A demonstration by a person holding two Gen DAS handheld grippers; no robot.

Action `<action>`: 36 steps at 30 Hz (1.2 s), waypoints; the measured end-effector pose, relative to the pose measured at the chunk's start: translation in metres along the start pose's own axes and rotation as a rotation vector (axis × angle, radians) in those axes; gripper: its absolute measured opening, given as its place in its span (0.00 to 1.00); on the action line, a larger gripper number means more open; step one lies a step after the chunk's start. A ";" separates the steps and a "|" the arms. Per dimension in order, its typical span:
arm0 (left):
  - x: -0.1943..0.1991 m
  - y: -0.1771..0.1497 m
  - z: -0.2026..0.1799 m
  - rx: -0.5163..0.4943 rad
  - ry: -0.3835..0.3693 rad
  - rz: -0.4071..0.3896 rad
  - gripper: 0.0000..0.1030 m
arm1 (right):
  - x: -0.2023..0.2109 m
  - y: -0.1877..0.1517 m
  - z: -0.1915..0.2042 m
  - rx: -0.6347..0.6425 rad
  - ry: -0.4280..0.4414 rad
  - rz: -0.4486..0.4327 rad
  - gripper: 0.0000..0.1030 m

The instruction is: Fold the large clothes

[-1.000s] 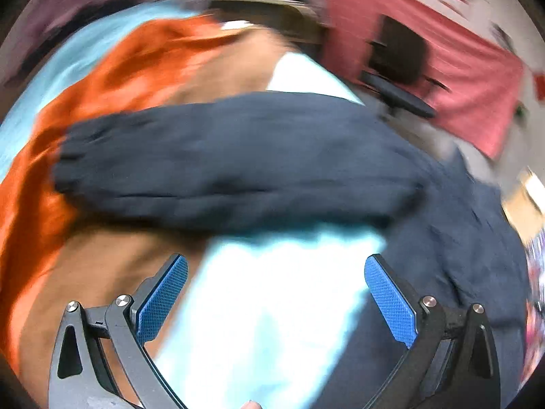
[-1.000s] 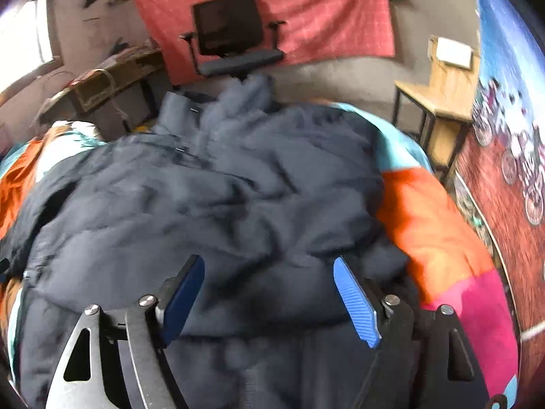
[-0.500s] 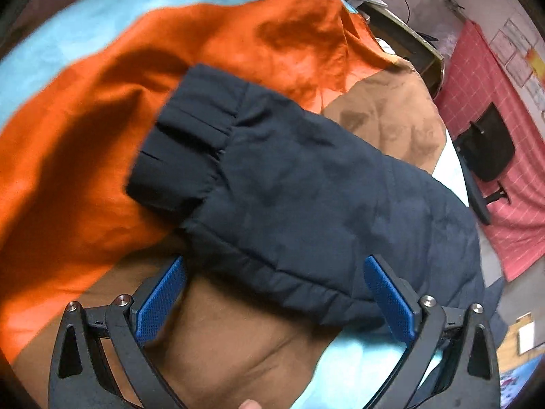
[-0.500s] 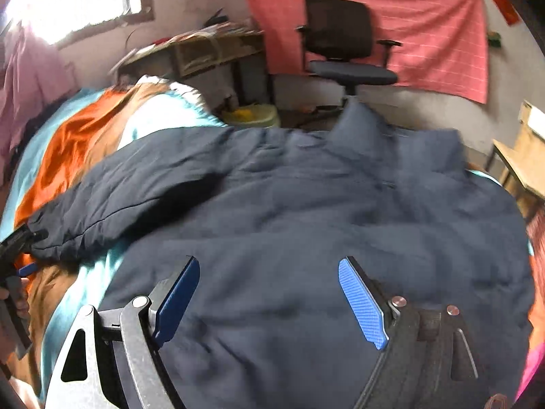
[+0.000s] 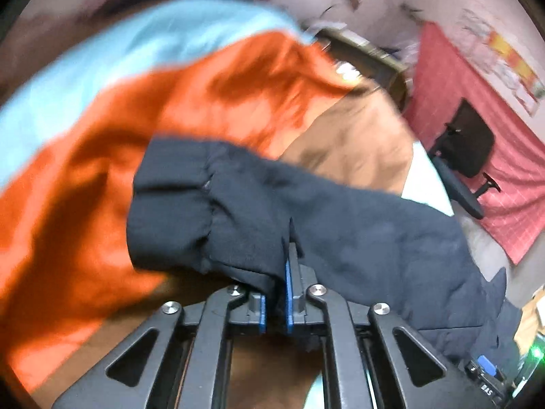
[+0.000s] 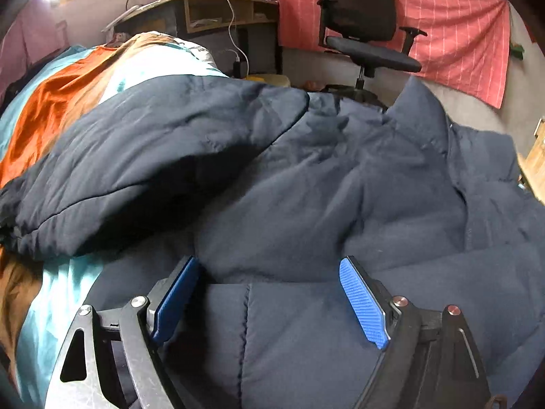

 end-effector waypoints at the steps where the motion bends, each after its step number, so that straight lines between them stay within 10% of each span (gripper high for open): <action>1: 0.009 0.004 -0.008 -0.025 -0.018 -0.034 0.05 | -0.002 -0.001 0.000 0.004 0.000 -0.002 0.84; 11: 0.127 0.021 -0.105 -0.223 -0.347 -0.283 0.05 | 0.055 -0.005 -0.027 -0.116 0.106 -0.185 0.84; 20: 0.206 -0.064 -0.217 -0.535 -0.656 -0.286 0.04 | 0.152 -0.038 -0.116 -0.192 0.048 -0.258 0.84; 29: 0.207 -0.203 -0.310 -0.840 -0.817 -0.065 0.04 | 0.197 -0.115 -0.231 -0.441 -0.039 -0.244 0.84; 36: 0.184 -0.305 -0.342 -0.979 -0.768 0.166 0.04 | 0.213 -0.168 -0.288 -0.583 -0.047 -0.201 0.84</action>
Point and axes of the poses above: each gripper's, at about its wrist camera, not at the fingertips, and x roughly against the way its jaws point, z to its left, y to its top, the point moved 2 cm from there along -x, roughly the way its jaws point, and after that the axes turned 8 degrees about x, right-handed, at the moved point
